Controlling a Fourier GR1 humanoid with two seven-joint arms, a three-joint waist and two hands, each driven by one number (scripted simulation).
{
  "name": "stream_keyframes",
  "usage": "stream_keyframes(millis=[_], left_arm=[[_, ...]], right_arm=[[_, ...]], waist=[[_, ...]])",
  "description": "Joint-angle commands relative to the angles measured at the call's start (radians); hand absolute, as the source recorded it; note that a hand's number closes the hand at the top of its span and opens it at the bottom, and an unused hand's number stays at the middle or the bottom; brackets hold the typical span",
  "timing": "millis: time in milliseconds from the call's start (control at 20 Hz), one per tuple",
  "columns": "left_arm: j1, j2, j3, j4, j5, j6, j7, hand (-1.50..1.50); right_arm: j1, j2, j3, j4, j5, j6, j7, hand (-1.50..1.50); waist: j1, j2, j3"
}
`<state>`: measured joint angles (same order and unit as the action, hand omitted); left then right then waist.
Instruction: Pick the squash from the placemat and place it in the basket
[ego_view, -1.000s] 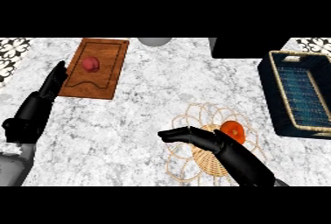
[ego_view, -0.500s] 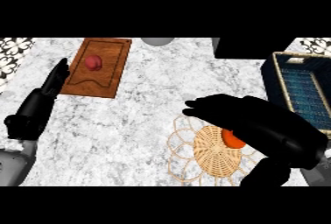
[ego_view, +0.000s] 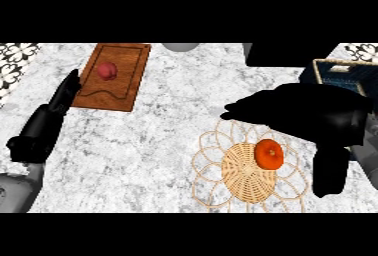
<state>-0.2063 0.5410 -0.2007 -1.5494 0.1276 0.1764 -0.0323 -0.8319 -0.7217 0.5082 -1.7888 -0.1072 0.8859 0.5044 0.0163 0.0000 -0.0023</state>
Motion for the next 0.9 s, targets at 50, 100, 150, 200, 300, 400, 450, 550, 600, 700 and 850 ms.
stream_keyframes(millis=[50, 100, 150, 200, 300, 400, 450, 550, 600, 700, 850], left_arm=[[-0.023, -0.060, 0.001, 0.059, -0.030, -0.001, -0.022, 0.00], [-0.001, -0.037, 0.030, 0.060, -0.028, -0.018, -0.032, 0.00], [0.009, -0.006, 0.053, 0.009, -0.008, -0.042, -0.005, 0.00], [-0.006, -0.035, 0.025, -0.006, -0.031, -0.025, 0.023, 0.00], [-0.017, -0.061, 0.024, 0.026, -0.065, -0.024, 0.000, 0.00], [0.002, -0.067, 0.060, 0.084, -0.045, -0.042, -0.050, 0.00], [-0.010, -0.019, 0.086, 0.018, -0.029, -0.068, -0.005, 0.00], [-0.006, -0.062, 0.047, 0.022, -0.065, -0.039, 0.013, 0.00], [-0.065, -0.055, 0.082, 0.058, -0.031, -0.076, 0.024, 0.00], [-0.034, -0.051, 0.088, 0.059, -0.055, -0.084, 0.001, 0.00], [0.009, -0.086, 0.067, 0.022, -0.102, -0.061, -0.020, 0.00]], right_arm=[[-0.047, 0.038, -0.010, 0.131, 0.070, 0.128, -0.039, -1.50], [-0.037, 0.051, -0.008, 0.070, 0.041, 0.132, 0.036, -1.50], [0.007, 0.036, -0.019, 0.105, 0.092, 0.142, -0.053, -1.50], [-0.008, 0.117, 0.032, 0.137, 0.162, 0.101, -0.041, -1.50], [0.022, 0.116, 0.006, 0.108, 0.184, 0.129, -0.056, -1.50], [0.067, 0.073, 0.004, 0.124, 0.261, 0.138, -0.170, -1.50], [0.012, 0.134, 0.033, 0.209, 0.313, 0.124, -0.189, -1.50], [0.102, 0.135, 0.110, 0.148, 0.416, 0.063, -0.205, -1.50], [0.009, 0.095, 0.052, 0.256, 0.424, 0.124, -0.311, -1.50], [0.068, 0.141, 0.102, 0.218, 0.458, 0.118, -0.256, -1.50], [0.069, 0.189, 0.118, 0.272, 0.542, 0.100, -0.285, -1.50]], waist=[[-0.008, 0.003, 0.002], [-0.013, 0.000, 0.002], [-0.008, 0.001, 0.002], [-0.004, 0.002, 0.002], [-0.012, 0.001, 0.002], [-0.012, 0.003, 0.002], [0.000, 0.004, 0.003], [-0.006, 0.004, 0.003], [-0.003, 0.007, 0.003], [-0.008, 0.003, 0.002], [-0.006, 0.001, 0.002]])
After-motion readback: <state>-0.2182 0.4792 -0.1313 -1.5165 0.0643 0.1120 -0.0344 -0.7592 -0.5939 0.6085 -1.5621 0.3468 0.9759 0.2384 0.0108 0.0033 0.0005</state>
